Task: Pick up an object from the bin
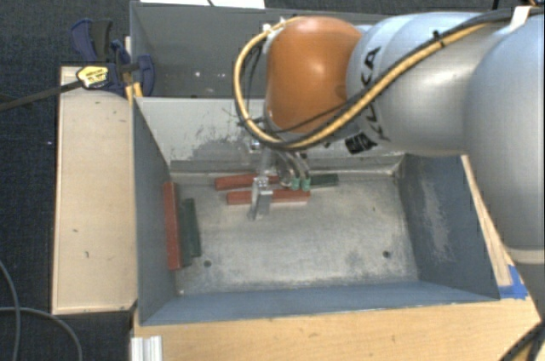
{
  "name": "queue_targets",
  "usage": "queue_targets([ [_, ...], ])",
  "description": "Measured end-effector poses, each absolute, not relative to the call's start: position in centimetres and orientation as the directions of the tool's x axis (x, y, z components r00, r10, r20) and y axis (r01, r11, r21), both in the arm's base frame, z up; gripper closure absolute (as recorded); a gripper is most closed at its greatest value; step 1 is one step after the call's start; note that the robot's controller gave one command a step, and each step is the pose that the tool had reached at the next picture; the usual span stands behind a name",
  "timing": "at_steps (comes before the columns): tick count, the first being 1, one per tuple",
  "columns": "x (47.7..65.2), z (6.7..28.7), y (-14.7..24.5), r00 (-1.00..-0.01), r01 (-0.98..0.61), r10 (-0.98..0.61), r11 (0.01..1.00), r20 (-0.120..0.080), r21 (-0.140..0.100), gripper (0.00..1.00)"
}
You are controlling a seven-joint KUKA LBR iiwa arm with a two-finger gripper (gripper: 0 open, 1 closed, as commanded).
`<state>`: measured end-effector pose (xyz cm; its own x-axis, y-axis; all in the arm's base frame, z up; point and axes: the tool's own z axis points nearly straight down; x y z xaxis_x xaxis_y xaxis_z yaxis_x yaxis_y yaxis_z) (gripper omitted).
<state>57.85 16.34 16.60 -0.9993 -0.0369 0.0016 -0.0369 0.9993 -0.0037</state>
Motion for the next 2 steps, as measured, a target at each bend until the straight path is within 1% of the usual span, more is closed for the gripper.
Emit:
queue_targets([
  [1,57.6,7.3,14.1,-0.969,0.245,0.245,0.969,0.002,-0.001,0.00],
  [2,59.3,7.1,9.7,-0.936,0.352,0.352,0.936,-0.004,0.002,0.00],
])
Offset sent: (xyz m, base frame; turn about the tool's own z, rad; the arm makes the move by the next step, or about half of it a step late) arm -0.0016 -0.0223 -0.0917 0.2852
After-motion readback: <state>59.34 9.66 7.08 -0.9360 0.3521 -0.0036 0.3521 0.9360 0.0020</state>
